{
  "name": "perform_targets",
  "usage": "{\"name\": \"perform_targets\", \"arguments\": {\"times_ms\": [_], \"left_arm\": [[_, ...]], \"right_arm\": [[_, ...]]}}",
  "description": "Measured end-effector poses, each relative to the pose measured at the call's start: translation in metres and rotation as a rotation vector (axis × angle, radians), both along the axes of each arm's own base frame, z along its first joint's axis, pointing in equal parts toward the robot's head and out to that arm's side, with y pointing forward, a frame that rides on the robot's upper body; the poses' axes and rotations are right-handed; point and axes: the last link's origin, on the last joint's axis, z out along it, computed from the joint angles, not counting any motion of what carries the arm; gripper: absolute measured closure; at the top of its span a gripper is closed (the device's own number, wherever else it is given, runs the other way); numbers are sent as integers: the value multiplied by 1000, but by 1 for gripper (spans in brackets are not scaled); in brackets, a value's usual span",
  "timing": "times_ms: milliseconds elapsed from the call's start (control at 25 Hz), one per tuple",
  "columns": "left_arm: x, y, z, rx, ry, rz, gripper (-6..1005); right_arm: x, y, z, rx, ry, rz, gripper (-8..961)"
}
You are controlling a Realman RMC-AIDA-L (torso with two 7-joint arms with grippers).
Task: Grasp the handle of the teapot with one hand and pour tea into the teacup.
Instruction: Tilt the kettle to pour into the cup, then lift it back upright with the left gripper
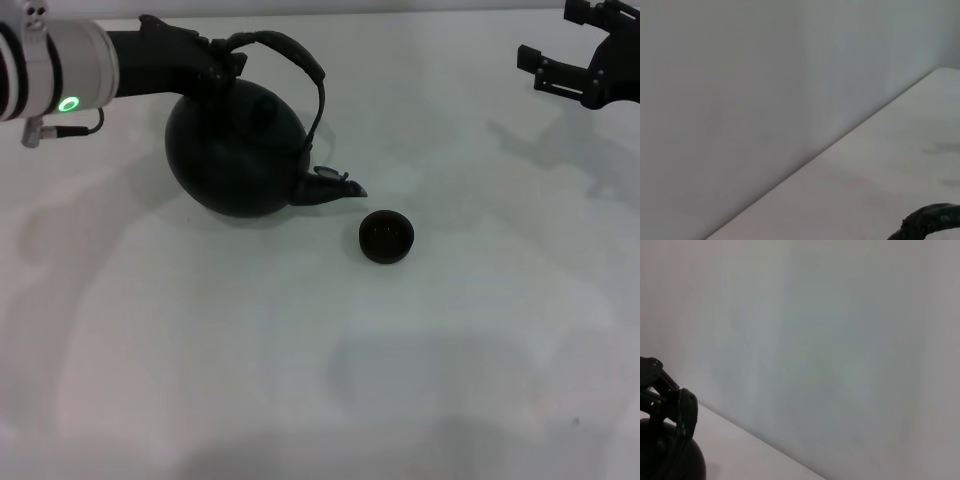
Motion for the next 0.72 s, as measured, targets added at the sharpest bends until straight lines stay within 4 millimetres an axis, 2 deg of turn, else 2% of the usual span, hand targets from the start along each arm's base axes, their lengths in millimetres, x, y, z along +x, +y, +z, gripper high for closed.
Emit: {"name": "perform_targets", "arguments": {"times_ms": [720], "left_arm": [[23, 10, -9, -42, 96, -26, 834]], "right_arm": [[1, 3, 2, 24, -9, -5, 88]]}}
